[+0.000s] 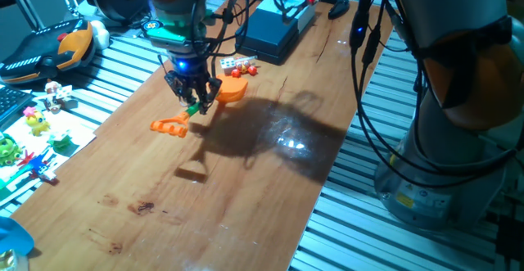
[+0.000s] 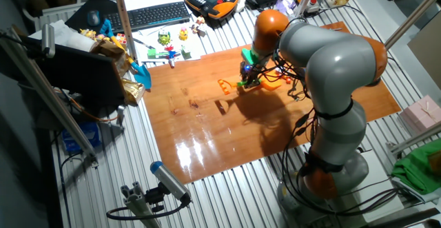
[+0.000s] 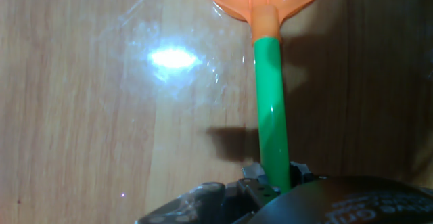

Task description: Use a shovel to scoop up an object

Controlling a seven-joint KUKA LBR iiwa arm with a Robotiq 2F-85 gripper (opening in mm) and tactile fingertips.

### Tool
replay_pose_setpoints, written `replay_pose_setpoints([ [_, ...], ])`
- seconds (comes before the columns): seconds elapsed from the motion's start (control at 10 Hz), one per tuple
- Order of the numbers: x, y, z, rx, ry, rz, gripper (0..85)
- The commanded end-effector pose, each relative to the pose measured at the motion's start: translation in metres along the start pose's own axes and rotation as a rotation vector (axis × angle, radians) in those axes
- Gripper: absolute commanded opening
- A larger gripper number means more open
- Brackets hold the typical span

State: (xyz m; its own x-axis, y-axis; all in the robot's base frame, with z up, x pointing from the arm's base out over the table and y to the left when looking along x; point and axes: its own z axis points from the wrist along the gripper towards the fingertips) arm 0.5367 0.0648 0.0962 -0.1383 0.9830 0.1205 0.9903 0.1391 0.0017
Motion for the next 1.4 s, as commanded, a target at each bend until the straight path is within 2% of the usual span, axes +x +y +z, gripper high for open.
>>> replay_pose_setpoints([
  [0.0, -0.003, -0.001, -0.001, 0.000, 0.003, 0.003, 0.7],
  [0.3, -0.018, -0.001, -0.008, -0.001, 0.040, 0.002, 0.7],
  [0.7, -0.027, -0.005, -0.005, -0.022, 0.014, 0.011, 0.7],
  [0.9, -0.038, -0.008, -0.004, -0.027, 0.018, 0.000, 0.7],
  [1.3, -0.049, -0.013, -0.002, -0.034, 0.026, -0.008, 0.7],
])
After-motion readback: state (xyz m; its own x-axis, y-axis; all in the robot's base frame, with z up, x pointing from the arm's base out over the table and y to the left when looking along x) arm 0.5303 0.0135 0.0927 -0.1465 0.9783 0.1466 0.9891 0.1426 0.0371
